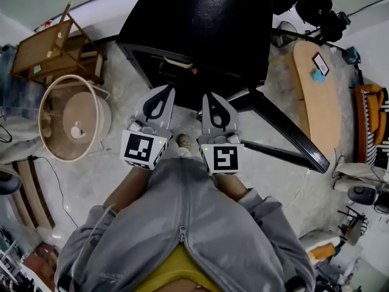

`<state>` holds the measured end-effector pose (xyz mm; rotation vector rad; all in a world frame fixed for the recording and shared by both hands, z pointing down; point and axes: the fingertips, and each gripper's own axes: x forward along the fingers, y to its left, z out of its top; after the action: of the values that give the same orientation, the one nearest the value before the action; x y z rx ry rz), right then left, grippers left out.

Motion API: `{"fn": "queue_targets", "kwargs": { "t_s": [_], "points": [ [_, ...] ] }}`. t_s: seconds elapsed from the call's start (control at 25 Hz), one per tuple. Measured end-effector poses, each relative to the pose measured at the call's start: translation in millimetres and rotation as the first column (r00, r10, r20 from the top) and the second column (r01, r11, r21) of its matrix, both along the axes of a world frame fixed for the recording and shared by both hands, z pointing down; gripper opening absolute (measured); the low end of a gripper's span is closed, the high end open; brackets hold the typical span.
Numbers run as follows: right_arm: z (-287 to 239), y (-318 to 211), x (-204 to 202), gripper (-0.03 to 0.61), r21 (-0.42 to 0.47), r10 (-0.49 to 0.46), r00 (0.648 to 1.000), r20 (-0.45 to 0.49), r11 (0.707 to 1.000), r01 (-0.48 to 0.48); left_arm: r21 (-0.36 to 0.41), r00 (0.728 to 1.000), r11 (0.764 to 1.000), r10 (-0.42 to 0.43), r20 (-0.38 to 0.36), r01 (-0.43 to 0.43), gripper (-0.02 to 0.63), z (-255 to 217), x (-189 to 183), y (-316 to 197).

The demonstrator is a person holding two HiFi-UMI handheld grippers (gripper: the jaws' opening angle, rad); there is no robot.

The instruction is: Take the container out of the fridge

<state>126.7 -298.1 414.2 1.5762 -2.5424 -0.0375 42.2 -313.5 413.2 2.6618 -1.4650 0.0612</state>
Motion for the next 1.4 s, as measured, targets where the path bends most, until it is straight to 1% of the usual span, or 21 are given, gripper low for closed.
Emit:
{"fn": "queue_targets", "kwargs": {
  "t_s": [0.08,0.16,0.28,0.4,0.44,0.48,0.6,0.68,0.84,0.96,1.0,1.08,1.2,1.28,1.4],
  "points": [
    [-2,-5,-3,0.0,-0.003,0.011,1.0,0.0,1.0,-0.011,0.0,1.0,1.0,0.017,0.005,-0.017,0.005,3,1,-7],
    [-1,-9,-3,0.0,-0.002,0.026,1.0,-0.005,1.0,-0.026,-0.008,0.999,0.999,0.035,0.012,-0.035,0.04,8,3,-13],
    [3,-13,-3,0.0,0.003,0.048,0.999,-0.018,0.999,-0.048,-0.018,0.998,0.999,0.05,0.026,-0.05,0.072,15,3,-21],
    [5,-15,-4,0.0,-0.007,0.072,0.997,-0.02,0.997,-0.072,-0.036,0.998,0.998,0.057,0.027,-0.056,0.138,23,2,-29],
    [5,-16,-4,0.0,-0.004,0.078,0.997,-0.022,0.997,-0.078,-0.045,0.998,0.997,0.059,0.026,-0.057,0.144,28,1,-31],
    [6,-16,-5,0.0,0.001,0.081,0.996,-0.027,0.997,-0.081,-0.052,0.998,0.997,0.057,0.025,-0.056,0.167,32,1,-33],
    [10,-18,-5,0.0,-0.001,0.092,0.995,-0.041,0.996,-0.092,-0.067,0.998,0.997,0.047,0.028,-0.045,0.267,45,0,-41],
    [15,-20,-4,0.0,0.001,0.092,0.994,-0.056,0.996,-0.092,-0.074,0.998,0.996,0.044,0.032,-0.042,0.313,53,0,-47],
    [22,-19,-4,0.0,0.0,0.092,0.992,-0.083,0.996,-0.092,-0.088,0.997,0.996,0.039,0.06,-0.034,0.365,72,2,-60],
    [23,-20,-6,0.0,-0.004,0.097,0.991,-0.09,0.995,-0.098,-0.126,0.999,0.992,0.031,0.038,-0.026,0.388,85,6,-70],
    [22,-21,-7,0.0,-0.005,0.102,0.991,-0.085,0.995,-0.103,-0.138,0.999,0.99,0.027,0.03,-0.023,0.408,90,6,-74],
    [22,-23,-7,0.0,-0.008,0.111,0.991,-0.076,0.994,-0.112,-0.154,0.999,0.988,0.015,0.033,-0.01,0.425,99,7,-81],
    [28,-24,-5,0.0,-0.014,0.11,0.99,-0.083,0.994,-0.112,-0.164,0.998,0.986,-0.003,0.06,0.013,0.466,110,8,-93],
    [30,-23,-4,0.0,-0.022,0.114,0.99,-0.08,0.993,-0.116,-0.153,0.996,0.988,-0.008,0.086,0.021,0.499,115,10,-100],
    [33,-22,-2,0.0,-0.03,0.116,0.99,-0.083,0.992,-0.119,-0.139,0.993,0.99,-0.007,0.117,0.023,0.512,122,14,-108]
  ]
}}
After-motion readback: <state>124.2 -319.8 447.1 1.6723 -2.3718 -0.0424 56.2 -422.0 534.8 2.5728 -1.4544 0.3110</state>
